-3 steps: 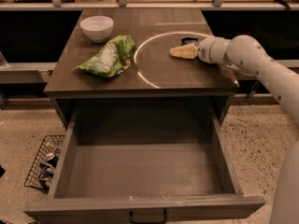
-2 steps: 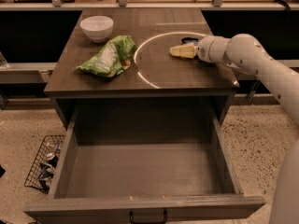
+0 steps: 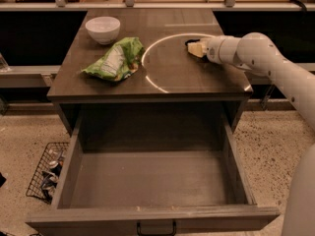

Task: Place rxbar blueberry into top drawer

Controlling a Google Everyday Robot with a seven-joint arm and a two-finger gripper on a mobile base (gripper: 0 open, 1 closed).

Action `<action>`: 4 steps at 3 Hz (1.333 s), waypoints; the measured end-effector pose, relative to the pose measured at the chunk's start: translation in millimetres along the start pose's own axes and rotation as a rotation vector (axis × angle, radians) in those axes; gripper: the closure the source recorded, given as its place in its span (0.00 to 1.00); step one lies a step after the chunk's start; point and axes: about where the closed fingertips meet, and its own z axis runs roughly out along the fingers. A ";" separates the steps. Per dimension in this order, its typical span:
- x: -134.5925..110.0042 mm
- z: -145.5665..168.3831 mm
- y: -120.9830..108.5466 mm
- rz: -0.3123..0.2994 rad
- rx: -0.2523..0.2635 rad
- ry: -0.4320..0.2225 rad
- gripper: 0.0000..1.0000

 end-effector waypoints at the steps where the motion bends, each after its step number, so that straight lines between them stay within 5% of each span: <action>1: -0.4 -0.1 0.1 0.000 0.000 0.000 1.00; 4: -0.6 -0.1 0.2 0.000 0.000 0.000 1.00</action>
Offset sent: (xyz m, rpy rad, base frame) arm 0.0008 0.0006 0.0018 0.0004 0.0016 0.0018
